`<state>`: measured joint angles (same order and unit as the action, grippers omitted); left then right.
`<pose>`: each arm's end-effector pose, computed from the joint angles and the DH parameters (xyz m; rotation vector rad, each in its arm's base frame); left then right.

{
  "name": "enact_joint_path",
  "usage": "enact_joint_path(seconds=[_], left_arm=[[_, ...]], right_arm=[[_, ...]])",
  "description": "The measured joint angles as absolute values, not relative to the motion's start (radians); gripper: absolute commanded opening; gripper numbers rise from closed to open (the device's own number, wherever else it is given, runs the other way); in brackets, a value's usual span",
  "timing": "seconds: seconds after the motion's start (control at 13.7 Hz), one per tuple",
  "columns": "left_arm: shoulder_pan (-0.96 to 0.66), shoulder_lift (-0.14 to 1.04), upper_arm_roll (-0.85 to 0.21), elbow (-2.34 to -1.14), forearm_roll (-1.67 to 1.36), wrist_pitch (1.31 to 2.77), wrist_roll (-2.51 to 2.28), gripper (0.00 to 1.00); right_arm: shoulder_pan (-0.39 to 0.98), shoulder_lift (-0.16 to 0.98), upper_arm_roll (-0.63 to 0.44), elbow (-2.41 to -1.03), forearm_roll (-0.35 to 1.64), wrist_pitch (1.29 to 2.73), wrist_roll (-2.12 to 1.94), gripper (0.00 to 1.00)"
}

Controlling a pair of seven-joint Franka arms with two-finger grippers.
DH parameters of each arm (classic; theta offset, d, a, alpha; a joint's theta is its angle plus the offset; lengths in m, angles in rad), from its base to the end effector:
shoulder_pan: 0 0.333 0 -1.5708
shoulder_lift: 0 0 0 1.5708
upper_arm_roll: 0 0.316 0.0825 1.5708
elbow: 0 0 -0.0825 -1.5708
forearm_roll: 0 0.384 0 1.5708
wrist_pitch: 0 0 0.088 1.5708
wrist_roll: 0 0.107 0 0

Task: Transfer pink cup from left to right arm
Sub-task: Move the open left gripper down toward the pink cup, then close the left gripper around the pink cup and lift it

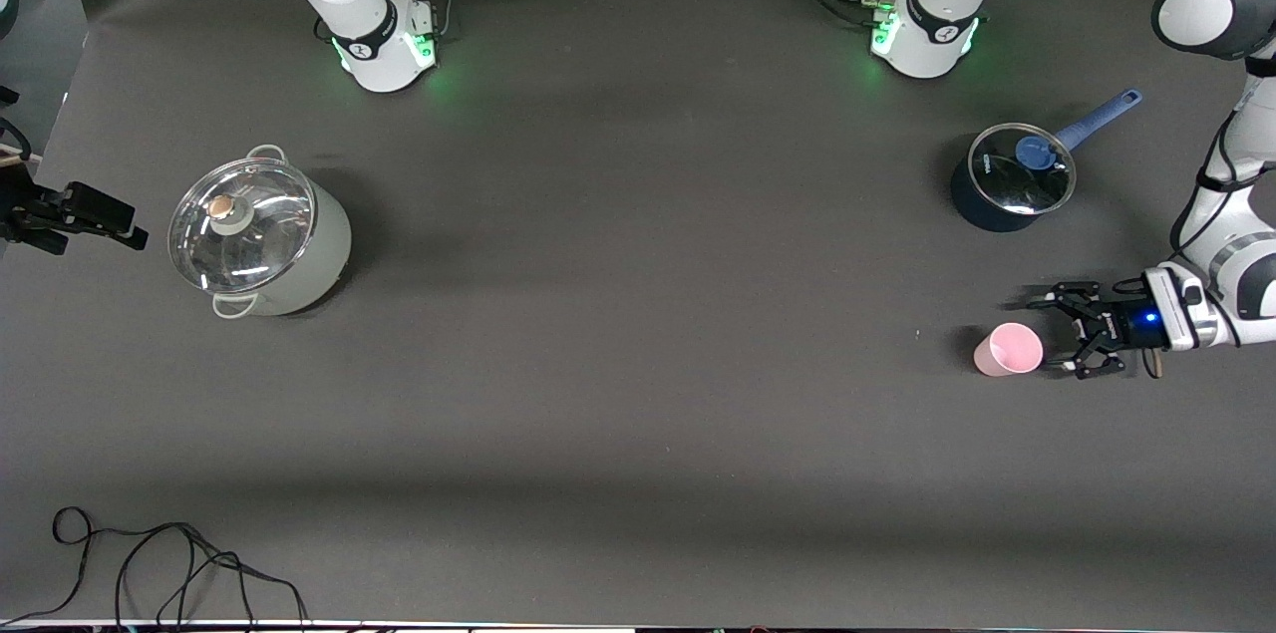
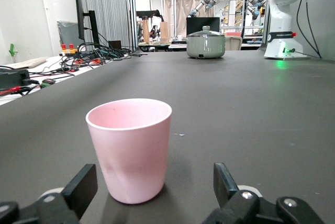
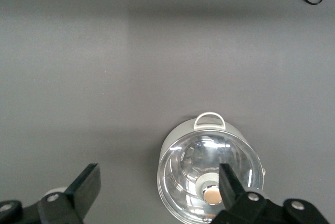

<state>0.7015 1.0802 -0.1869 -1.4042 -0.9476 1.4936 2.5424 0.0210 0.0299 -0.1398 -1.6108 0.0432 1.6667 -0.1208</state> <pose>0.5820 0.2426 0.0755 1.3664 -1.3214 1.2063 0.5680 -0.0624 0.5974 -3.1058 0.0023 -0.0478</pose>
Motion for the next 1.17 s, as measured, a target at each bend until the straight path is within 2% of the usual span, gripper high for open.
enact_joint_path(seconds=[0.66,0.8,0.95,1.02,1.17], left_arm=[[0.618,1.101,-0.209,-1.403,-1.041,1.565,2.551,0.97],[0.612,1.101,-0.209,-1.403,-1.042,1.580,2.556,0.84],[0.599,1.102,-0.209,-1.403,-1.042,1.583,2.571,0.58],[0.591,1.102,-0.209,-1.403,-1.042,1.583,2.581,0.40],[0.575,1.102,-0.212,-1.403,-1.045,1.583,2.647,0.26]], right_arm=[[0.021,0.031,-0.140,-1.611,0.043,1.667,-0.121,1.00],[0.021,0.031,-0.141,-1.611,0.043,1.667,-0.121,1.00],[0.021,0.031,-0.141,-1.611,0.043,1.667,-0.121,1.00],[0.021,0.031,-0.142,-1.611,0.043,1.667,-0.121,1.00],[0.021,0.031,-0.142,-1.607,0.043,1.667,-0.121,1.00]])
